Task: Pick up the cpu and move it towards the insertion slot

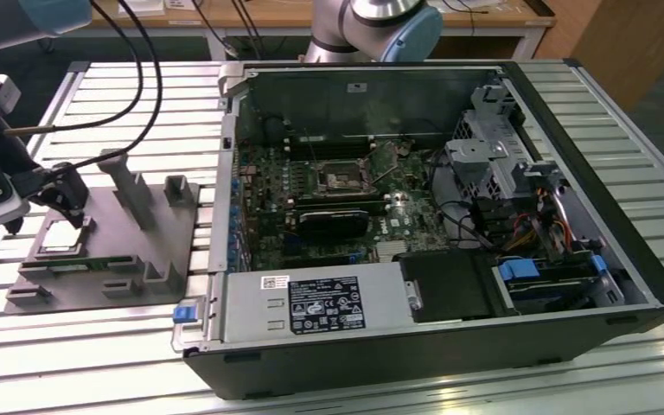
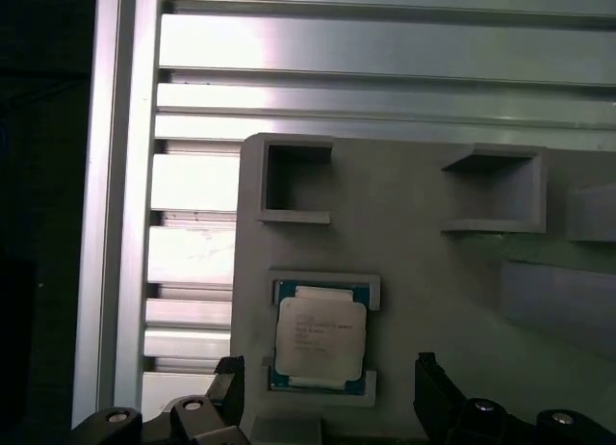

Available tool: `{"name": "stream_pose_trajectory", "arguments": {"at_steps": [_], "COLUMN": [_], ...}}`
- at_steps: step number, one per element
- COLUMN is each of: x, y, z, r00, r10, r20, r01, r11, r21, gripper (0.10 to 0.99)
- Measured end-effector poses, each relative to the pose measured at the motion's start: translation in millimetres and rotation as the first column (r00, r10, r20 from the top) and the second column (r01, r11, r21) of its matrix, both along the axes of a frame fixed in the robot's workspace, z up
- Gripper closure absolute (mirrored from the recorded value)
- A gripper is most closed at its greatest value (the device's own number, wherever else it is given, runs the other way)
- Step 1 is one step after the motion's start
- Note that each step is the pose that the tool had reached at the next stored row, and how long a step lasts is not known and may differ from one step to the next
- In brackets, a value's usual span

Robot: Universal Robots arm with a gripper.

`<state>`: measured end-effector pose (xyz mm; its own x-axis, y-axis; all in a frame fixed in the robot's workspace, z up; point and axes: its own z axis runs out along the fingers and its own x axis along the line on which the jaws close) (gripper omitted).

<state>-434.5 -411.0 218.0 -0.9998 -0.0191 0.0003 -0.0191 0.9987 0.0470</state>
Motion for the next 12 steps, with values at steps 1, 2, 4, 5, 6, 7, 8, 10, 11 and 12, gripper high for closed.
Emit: {"name": "stream_pose_trajectory", "arguments": {"at_steps": [1, 2, 4, 5, 6, 7, 8, 10, 11, 12], "x": [0.0, 0.0, 0.0, 0.0, 0.0, 0.0, 0.0, 0.1, 0.1, 0.1], "y": [0.0, 0.0, 0.0, 0.0, 0.0, 0.0, 0.0, 0.0, 0.1, 0.2], "z": [-1.2, -2.1, -3.9, -5.1, -6.5, -8.2, -10.0, -13.7, -15.5, -17.2], "r00": [1.0, 1.0, 1.0, 1.0, 1.0, 1.0, 1.0, 1.0, 1.0, 1.0], "r10": [0.0, 0.0, 0.0, 0.0, 0.0, 0.0, 0.0, 0.0, 0.0, 0.0], "r20": [0.0, 0.0001, 0.0, 0.0, -0.0001, 0.0, 0.0, 0.0, 0.0, 0.0001], "r01": [0.0, 0.0, 0.0, 0.0, 0.0, 0.0, 0.0, 0.0, 0.0, 0.0], "r11": [1.0, 1.0, 1.0, 1.0, 1.0, 1.0, 1.0, 1.0, 1.0, 1.0], "r21": [0.0, 0.0, 0.0, 0.0, 0.0, 0.0, 0.0, 0.0, 0.0, 0.0], "gripper": [0.29, 0.29, 0.29, 0.29, 0.29, 0.29, 0.29, 0.29, 0.29, 0.29]}}
